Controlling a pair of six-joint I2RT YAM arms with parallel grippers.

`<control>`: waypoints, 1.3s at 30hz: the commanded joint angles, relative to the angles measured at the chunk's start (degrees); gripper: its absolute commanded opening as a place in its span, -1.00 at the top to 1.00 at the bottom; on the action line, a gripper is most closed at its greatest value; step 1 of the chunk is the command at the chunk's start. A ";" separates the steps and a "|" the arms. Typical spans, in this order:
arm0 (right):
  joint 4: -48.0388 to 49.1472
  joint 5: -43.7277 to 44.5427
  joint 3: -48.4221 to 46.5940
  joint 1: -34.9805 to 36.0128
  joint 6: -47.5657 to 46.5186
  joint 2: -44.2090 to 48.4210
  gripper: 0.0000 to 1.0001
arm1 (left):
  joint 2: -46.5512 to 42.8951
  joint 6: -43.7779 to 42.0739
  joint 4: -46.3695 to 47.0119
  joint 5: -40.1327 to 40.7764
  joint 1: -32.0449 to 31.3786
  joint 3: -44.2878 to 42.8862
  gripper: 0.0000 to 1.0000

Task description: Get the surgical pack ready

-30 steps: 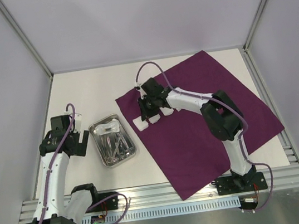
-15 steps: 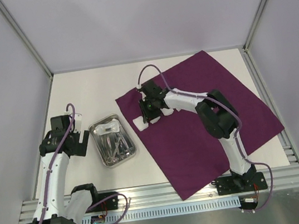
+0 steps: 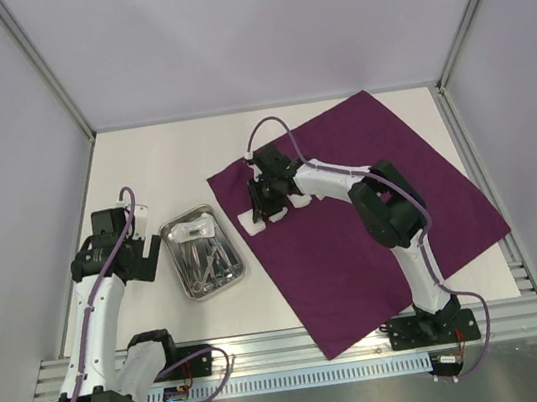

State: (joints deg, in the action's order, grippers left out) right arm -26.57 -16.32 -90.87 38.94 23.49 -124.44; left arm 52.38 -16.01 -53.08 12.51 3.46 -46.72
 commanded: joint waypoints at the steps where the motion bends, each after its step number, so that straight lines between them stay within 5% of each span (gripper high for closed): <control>1: 2.04 -3.02 0.25 0.79 2.17 -0.54 0.48 | -1.05 -1.13 0.43 -0.38 -0.12 0.14 -1.00; 11: 1.52 -3.28 -0.36 0.88 3.15 -1.59 0.99 | -1.32 -1.21 0.34 -0.38 -0.21 0.14 -1.00; 29: 2.13 -3.37 3.06 0.17 1.04 9.30 0.99 | -0.70 -1.13 -0.18 -0.56 -0.21 -0.39 -1.00; 39: -0.15 -4.95 4.29 -5.88 -2.04 10.45 0.99 | -0.61 -1.21 -0.09 -0.65 -0.12 -0.30 -1.00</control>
State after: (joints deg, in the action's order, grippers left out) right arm -26.04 -19.88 -87.77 35.27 23.14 -116.07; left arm 52.18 -16.19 -53.10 12.47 3.46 -46.52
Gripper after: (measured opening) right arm 0.012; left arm 0.997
